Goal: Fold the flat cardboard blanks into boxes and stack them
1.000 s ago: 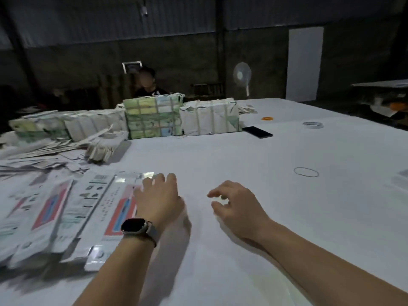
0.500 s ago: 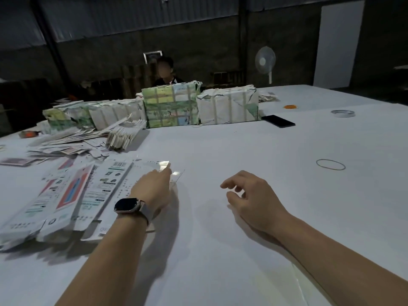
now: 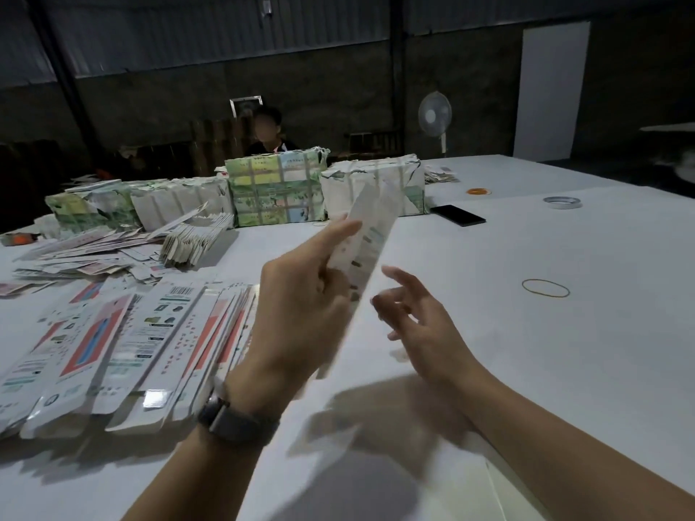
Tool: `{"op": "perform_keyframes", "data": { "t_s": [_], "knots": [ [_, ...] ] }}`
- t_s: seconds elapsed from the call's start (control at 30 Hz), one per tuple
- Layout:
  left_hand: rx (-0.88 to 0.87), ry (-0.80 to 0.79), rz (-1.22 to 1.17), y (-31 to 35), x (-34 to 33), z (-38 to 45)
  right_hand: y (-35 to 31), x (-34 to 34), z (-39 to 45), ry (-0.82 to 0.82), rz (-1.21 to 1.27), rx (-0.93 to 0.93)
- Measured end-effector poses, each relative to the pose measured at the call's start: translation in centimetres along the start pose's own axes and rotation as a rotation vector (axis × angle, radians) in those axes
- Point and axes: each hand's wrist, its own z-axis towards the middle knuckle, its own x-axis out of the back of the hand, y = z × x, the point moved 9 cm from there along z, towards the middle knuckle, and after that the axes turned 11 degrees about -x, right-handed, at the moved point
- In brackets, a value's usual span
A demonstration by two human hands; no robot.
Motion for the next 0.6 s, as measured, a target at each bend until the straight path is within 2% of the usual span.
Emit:
{"op": "perform_keyframes", "data": {
  "t_s": [0.1, 0.17, 0.33, 0.47, 0.6],
  "knots": [
    [0.246, 0.064, -0.567, -1.5, -1.9, -0.6, -1.1, -0.6, -0.6, -0.079, 0.171, 0.062],
    [0.399, 0.101, -0.740, -3.0, -3.4, -1.6, -1.0, -0.8, -0.9, -0.118, 0.269, 0.056],
    [0.648, 0.008, -0.828, -4.9, -7.6, -4.7, 0.1, -0.5, -0.6, -0.082, 0.256, 0.013],
    [0.861, -0.083, -1.166, -4.7, -10.4, -6.4, 0.5, -0.7, -0.6, -0.069, 0.213, -0.002],
    [0.888, -0.147, -1.143, -4.8, -11.2, -7.2, 0.9, -0.1, -0.6, 0.035, 0.067, -0.042]
  ]
}}
